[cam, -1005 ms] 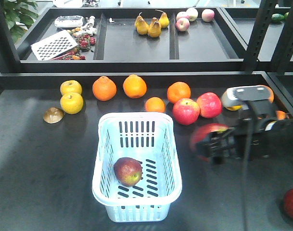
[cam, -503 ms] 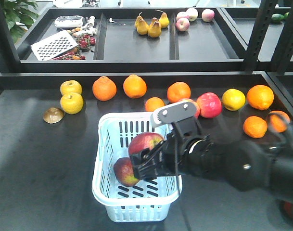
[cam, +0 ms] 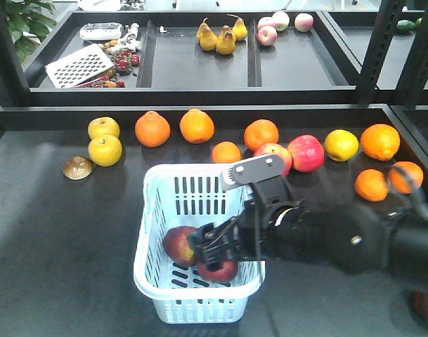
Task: Pick three apples into basket with both arms
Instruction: 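Carry the second red apple into the basket and release it, then reach the right gripper to a third red apple and grasp it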
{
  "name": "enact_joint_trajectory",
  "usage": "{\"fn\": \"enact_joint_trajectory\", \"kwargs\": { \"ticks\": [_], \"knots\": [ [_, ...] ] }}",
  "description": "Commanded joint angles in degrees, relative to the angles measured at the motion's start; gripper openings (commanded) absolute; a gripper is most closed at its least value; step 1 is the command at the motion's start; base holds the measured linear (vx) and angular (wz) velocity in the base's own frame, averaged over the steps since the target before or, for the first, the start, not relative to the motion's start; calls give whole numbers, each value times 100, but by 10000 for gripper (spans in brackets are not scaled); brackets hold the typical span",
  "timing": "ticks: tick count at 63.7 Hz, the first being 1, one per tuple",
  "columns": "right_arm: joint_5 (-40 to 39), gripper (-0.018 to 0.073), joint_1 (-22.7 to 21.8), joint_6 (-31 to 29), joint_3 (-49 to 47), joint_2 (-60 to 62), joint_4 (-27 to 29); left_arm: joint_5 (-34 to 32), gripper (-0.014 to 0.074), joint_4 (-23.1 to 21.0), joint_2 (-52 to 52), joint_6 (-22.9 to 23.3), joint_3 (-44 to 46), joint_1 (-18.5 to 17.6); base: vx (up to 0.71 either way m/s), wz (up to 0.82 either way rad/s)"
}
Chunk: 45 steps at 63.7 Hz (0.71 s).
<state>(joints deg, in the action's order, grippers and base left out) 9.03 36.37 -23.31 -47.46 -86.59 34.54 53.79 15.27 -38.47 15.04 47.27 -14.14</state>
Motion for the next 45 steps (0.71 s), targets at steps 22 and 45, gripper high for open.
{"fn": "enact_joint_trajectory", "kwargs": {
  "ticks": [22,45],
  "knots": [
    [2881,695,-3487,789,-155,1010,-1739,-305,587,97,12,43,131,2,0,0],
    [3318,676,-5571,2032,-137,968,-3225,-305,587,97,12,43,131,2,0,0]
  ]
}}
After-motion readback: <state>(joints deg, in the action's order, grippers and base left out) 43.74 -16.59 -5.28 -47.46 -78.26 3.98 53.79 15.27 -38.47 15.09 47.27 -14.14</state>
